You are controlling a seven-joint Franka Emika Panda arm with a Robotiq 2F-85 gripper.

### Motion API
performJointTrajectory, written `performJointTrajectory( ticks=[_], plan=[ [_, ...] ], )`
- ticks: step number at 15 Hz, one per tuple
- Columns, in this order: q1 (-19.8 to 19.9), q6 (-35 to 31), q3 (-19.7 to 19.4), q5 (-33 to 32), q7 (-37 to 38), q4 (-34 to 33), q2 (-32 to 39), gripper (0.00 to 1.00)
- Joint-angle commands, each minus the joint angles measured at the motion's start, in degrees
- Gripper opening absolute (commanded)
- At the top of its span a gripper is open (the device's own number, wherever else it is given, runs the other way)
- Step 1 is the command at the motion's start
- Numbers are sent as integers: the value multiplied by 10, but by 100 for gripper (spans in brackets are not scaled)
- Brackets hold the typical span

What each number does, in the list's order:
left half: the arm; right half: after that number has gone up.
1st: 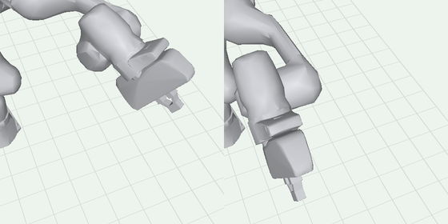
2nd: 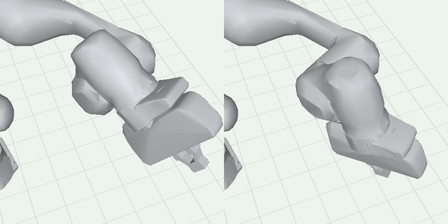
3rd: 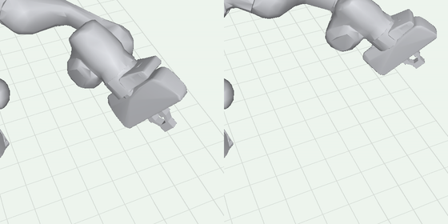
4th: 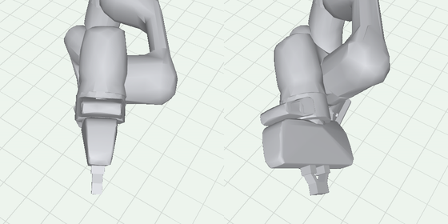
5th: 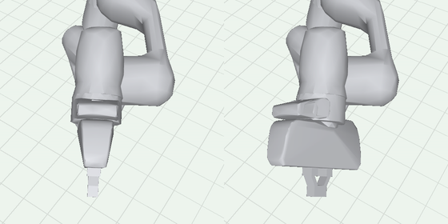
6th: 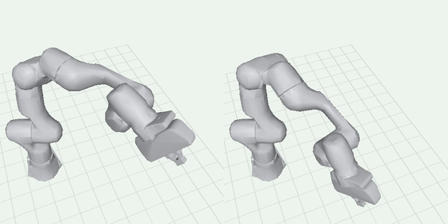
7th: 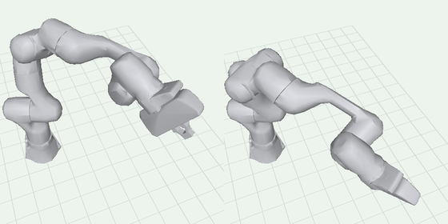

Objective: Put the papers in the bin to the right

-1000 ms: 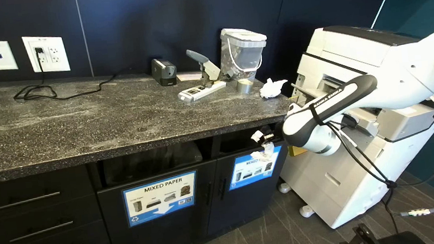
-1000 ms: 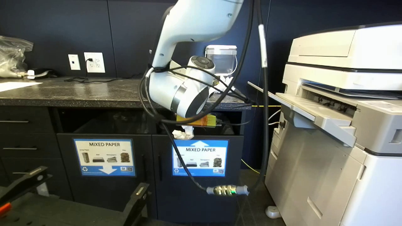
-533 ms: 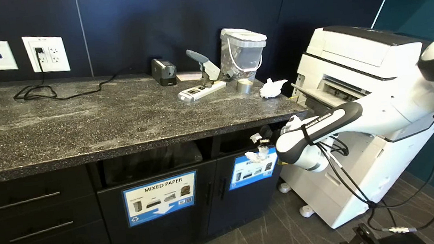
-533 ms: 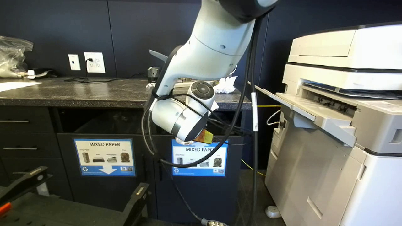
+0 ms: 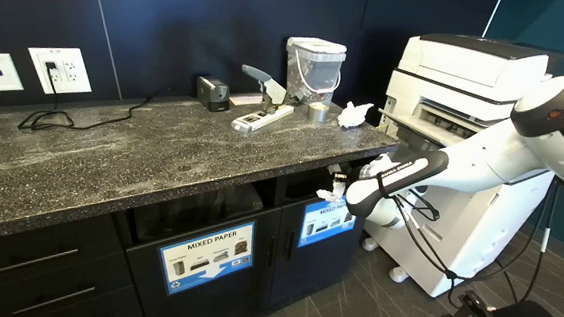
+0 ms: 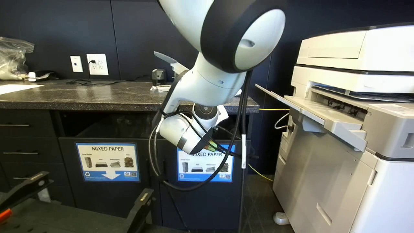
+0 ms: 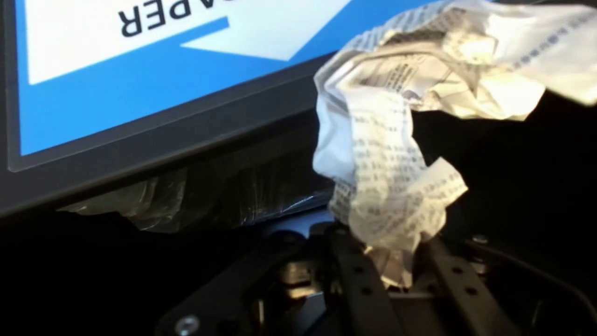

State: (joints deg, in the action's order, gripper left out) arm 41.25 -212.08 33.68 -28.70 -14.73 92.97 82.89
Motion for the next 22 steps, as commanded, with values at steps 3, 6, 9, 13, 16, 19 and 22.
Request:
performJointTrajectory(
  ticks=[3,6,9,13,16,19,22],
  plan=[
    [-20,-39,14,-8,58,-59,26,17],
    [-28,-52,10,-9,99,-70,25,17],
    [-40,-56,-8,-9,139,-77,24,17],
    [-66,-60,-45,-7,202,-88,24,17],
    [-96,-69,-82,-7,247,-99,23,17],
    [-129,-86,-114,-8,285,-111,23,17],
    [-163,-105,-143,-4,319,-125,23,16]
  ],
)
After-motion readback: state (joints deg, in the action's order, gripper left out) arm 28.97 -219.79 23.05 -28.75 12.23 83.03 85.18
